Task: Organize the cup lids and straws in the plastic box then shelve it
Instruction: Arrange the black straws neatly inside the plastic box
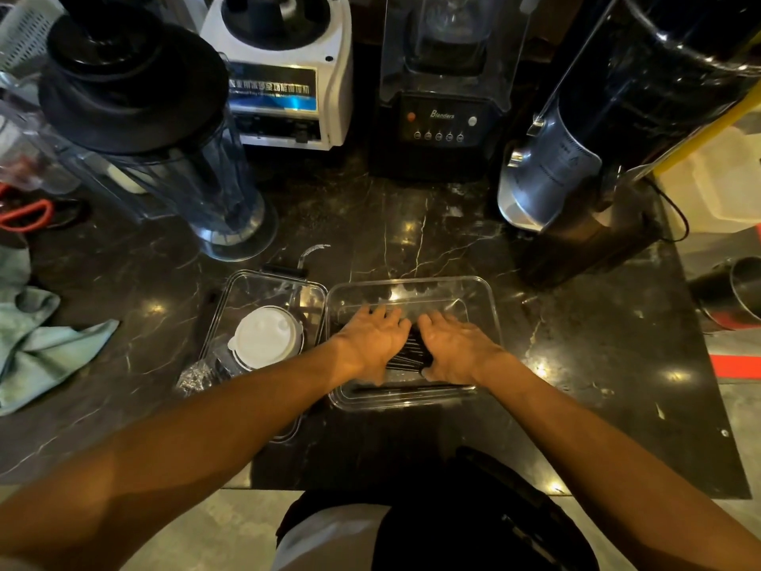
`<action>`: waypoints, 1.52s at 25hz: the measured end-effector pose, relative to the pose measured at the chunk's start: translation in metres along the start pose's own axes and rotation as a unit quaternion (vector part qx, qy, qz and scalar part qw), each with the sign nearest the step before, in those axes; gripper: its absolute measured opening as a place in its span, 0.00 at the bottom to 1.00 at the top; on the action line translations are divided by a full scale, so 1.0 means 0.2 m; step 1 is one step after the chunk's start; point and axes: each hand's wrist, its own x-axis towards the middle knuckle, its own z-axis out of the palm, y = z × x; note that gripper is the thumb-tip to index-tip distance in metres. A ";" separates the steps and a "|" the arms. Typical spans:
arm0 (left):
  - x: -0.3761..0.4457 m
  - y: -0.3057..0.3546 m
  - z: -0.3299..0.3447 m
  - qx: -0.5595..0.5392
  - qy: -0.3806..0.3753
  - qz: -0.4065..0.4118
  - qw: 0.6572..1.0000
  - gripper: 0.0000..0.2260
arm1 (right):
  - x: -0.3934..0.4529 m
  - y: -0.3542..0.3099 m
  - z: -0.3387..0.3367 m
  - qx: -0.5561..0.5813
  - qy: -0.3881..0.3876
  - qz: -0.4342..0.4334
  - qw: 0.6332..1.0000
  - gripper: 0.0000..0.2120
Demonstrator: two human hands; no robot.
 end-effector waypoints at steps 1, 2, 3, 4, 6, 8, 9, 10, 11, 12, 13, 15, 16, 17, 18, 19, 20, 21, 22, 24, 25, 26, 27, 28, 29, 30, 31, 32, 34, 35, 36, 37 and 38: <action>0.00 0.00 0.00 -0.014 0.003 0.004 1.000 0.36 | 0.00 0.01 -0.01 0.012 -0.003 0.000 1.000 0.32; -0.01 -0.01 -0.01 -0.033 -0.006 0.007 0.999 0.37 | 0.00 0.02 -0.02 0.023 -0.015 -0.001 1.000 0.33; -0.02 -0.02 -0.02 -0.055 -0.022 0.008 0.998 0.39 | -0.01 0.03 -0.03 0.030 -0.033 -0.003 0.999 0.36; -0.02 -0.03 -0.03 -0.070 -0.038 0.010 0.997 0.42 | -0.01 0.04 -0.04 0.029 -0.052 -0.009 0.998 0.39; -0.03 -0.04 -0.04 -0.059 -0.044 0.015 0.997 0.46 | -0.02 0.05 -0.04 -0.002 -0.067 -0.028 0.997 0.43; -0.02 -0.02 -0.02 0.007 -0.035 0.022 0.999 0.49 | -0.02 0.04 -0.03 -0.037 -0.054 -0.047 0.997 0.44; -0.02 -0.01 -0.01 0.036 -0.033 0.025 0.998 0.49 | -0.02 0.03 -0.03 -0.056 -0.048 -0.054 0.996 0.44; -0.02 0.01 0.00 0.052 -0.030 0.026 0.998 0.49 | -0.02 0.02 -0.02 -0.075 -0.041 -0.061 0.994 0.44; -0.01 0.02 0.01 0.056 -0.024 0.025 0.998 0.48 | -0.01 0.02 -0.01 -0.090 -0.032 -0.066 0.993 0.42; -0.01 0.03 0.02 0.051 -0.013 0.023 0.998 0.46 | -0.01 0.02 0.00 -0.097 -0.022 -0.070 0.993 0.40; -0.02 0.03 0.02 0.039 0.001 0.022 0.999 0.44 | -0.02 0.02 0.00 -0.092 -0.012 -0.072 0.993 0.38; -0.02 0.03 0.03 0.001 0.027 0.011 1.000 0.37 | -0.02 0.04 0.00 -0.061 0.007 -0.067 0.996 0.33; -0.03 0.03 0.04 -0.019 0.036 0.003 0.999 0.35 | -0.02 0.06 -0.01 -0.042 0.014 -0.061 0.997 0.32; -0.03 0.03 0.03 -0.033 0.040 -0.003 0.999 0.32 | -0.03 0.07 -0.02 -0.027 0.015 -0.054 0.998 0.33; -0.02 0.04 0.03 -0.041 0.039 -0.009 0.998 0.30 | -0.04 0.07 -0.02 -0.018 0.008 -0.050 0.999 0.35; -0.01 0.04 0.03 -0.043 0.037 -0.015 0.998 0.27 | -0.04 0.07 -0.02 -0.018 0.001 -0.047 0.999 0.37; -0.01 0.04 0.03 -0.042 0.038 -0.020 0.998 0.24 | -0.05 0.06 -0.01 -0.033 0.000 -0.046 0.998 0.38; 0.00 0.05 0.04 -0.037 0.040 -0.022 0.998 0.20 | -0.05 0.04 0.01 -0.052 0.005 -0.043 0.998 0.38; 0.01 0.05 0.05 -0.034 0.043 -0.024 0.998 0.17 | -0.06 0.03 0.02 -0.060 0.010 -0.039 0.997 0.36; 0.02 0.06 0.06 -0.031 0.045 -0.031 0.998 0.16 | -0.06 0.01 0.04 -0.035 0.005 -0.023 0.999 0.30; 0.02 0.06 0.07 -0.028 0.048 -0.037 0.998 0.16 | -0.06 0.01 0.04 -0.017 -0.003 -0.011 1.000 0.28; 0.03 0.07 0.08 -0.023 0.052 -0.043 0.997 0.17 | -0.06 0.00 0.04 -0.006 -0.008 -0.002 1.000 0.26; 0.03 0.07 0.08 -0.019 0.056 -0.048 0.997 0.17 | -0.06 0.00 0.04 -0.004 -0.006 0.004 1.000 0.26; 0.03 0.08 0.09 -0.019 0.061 -0.052 0.997 0.19 | -0.06 -0.01 0.05 -0.006 0.000 0.010 1.000 0.26; 0.03 0.08 0.10 -0.027 0.070 -0.056 0.996 0.22 | -0.06 -0.02 0.06 -0.012 0.008 0.017 1.000 0.26; 0.03 0.08 0.11 -0.041 0.081 -0.058 0.994 0.25 | -0.06 -0.03 0.07 -0.017 0.018 0.025 0.999 0.26; 0.03 0.08 0.12 -0.056 0.088 -0.060 0.993 0.27 | -0.06 -0.04 0.08 -0.022 0.025 0.031 0.999 0.25; 0.02 0.07 0.13 -0.062 0.091 -0.061 0.992 0.28 | -0.05 -0.06 0.09 -0.024 0.029 0.035 0.999 0.25; 0.01 0.05 0.14 -0.033 0.097 -0.059 0.993 0.26 | -0.04 -0.07 0.09 -0.028 0.029 0.040 0.998 0.24; 0.01 0.05 0.13 -0.007 0.098 -0.058 0.993 0.25 | -0.04 -0.07 0.09 -0.026 0.027 0.041 0.998 0.23; 0.01 0.05 0.13 0.004 0.097 -0.057 0.994 0.24 | -0.03 -0.07 0.09 -0.020 0.026 0.041 0.999 0.22; 0.02 0.06 0.12 -0.006 0.092 -0.059 0.994 0.23 | -0.03 -0.07 0.08 -0.014 0.027 0.042 0.999 0.21; 0.02 0.06 0.12 -0.026 0.085 -0.060 0.994 0.22 | -0.03 -0.06 0.08 -0.014 0.030 0.041 0.999 0.20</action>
